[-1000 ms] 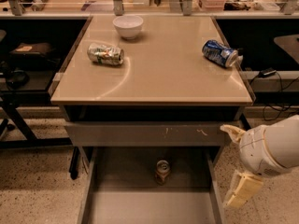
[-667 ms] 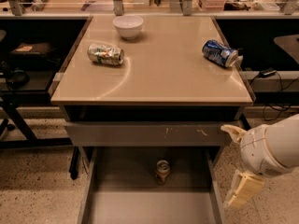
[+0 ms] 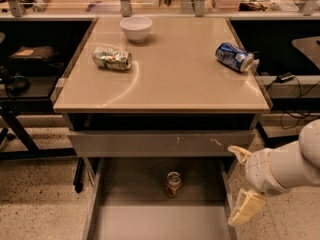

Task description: Pick orange can from middle drawer and place on counter

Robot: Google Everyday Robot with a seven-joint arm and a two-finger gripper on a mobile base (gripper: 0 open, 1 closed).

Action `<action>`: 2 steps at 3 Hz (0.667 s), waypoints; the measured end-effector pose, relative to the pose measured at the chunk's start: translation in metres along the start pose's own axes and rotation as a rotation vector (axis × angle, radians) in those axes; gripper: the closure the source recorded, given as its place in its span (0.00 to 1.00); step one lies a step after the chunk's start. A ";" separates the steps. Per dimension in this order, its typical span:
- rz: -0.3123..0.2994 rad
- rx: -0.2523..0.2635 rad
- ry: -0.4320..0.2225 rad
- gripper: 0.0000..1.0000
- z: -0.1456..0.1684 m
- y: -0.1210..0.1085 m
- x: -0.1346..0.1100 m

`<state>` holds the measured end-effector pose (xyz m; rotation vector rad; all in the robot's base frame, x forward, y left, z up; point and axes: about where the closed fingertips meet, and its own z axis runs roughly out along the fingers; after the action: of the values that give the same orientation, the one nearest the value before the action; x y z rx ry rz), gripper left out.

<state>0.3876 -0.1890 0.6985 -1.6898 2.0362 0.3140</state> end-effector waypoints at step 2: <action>0.083 -0.017 -0.198 0.00 0.114 -0.024 0.052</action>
Offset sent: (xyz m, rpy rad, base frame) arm 0.0728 -0.0046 -0.1593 0.3358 -0.0347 -0.0826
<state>0.4282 -0.1866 0.5772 -1.5208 1.9651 0.5068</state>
